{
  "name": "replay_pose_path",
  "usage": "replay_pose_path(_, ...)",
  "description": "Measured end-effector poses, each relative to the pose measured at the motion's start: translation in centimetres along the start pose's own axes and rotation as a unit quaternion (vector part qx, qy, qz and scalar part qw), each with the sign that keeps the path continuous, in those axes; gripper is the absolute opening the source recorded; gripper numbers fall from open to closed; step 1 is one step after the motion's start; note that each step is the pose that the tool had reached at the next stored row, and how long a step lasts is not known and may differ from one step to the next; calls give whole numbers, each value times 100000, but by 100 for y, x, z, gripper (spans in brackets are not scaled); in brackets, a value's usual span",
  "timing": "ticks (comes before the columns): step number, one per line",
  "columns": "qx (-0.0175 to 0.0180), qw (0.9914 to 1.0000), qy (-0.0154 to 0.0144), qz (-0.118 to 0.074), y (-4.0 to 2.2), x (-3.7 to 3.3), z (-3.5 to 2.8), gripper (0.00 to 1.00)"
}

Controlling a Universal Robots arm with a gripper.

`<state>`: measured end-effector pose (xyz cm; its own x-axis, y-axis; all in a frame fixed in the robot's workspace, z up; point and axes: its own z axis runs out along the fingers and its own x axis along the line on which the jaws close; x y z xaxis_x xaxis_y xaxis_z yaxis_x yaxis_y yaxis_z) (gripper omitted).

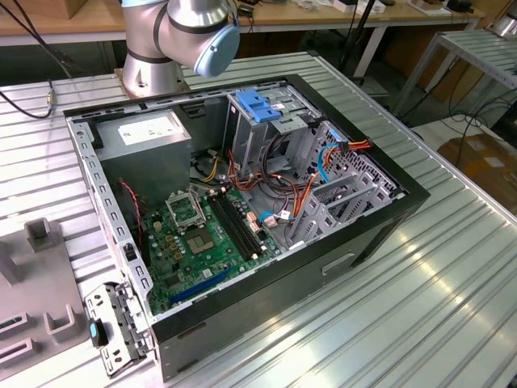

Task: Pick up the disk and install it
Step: 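Pick up the disk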

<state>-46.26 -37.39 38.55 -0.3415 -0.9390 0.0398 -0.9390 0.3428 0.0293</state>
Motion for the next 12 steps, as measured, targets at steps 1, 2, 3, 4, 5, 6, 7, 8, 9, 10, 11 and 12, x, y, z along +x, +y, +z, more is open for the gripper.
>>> replay_pose_path(1, 72, 99999, -13, -312, 0, 0, 3, 11)
replay_pose_path(2, 159, 99997, -21, -804, -1, -1, 5, 11)
replay_pose_path(3, 242, 99989, -20, -1483, -1, -1, 8, 11)
replay_pose_path(4, 325, 99971, -13, -2373, -1, -1, 12, 11)
replay_pose_path(5, 446, 99917, 17, -4055, -1, -1, 19, 11)
replay_pose_path(6, 568, 99853, 37, -5391, -1, -1, 25, 11)
replay_pose_path(7, 655, 99807, 53, -6174, -2, -1, 29, 11)
replay_pose_path(8, 779, 99735, 72, -7240, -2, -2, 35, 11)
replay_pose_path(9, 884, 99682, 73, -7915, -2, -2, 38, 11)
replay_pose_path(10, 1059, 99604, 51, -8822, -2, -2, 44, 11)
replay_pose_path(11, 1264, 99520, 29, -9699, -2, -2, 49, 11)
replay_pose_path(12, 1454, 99461, -3, -10271, -3, -3, 53, 11)
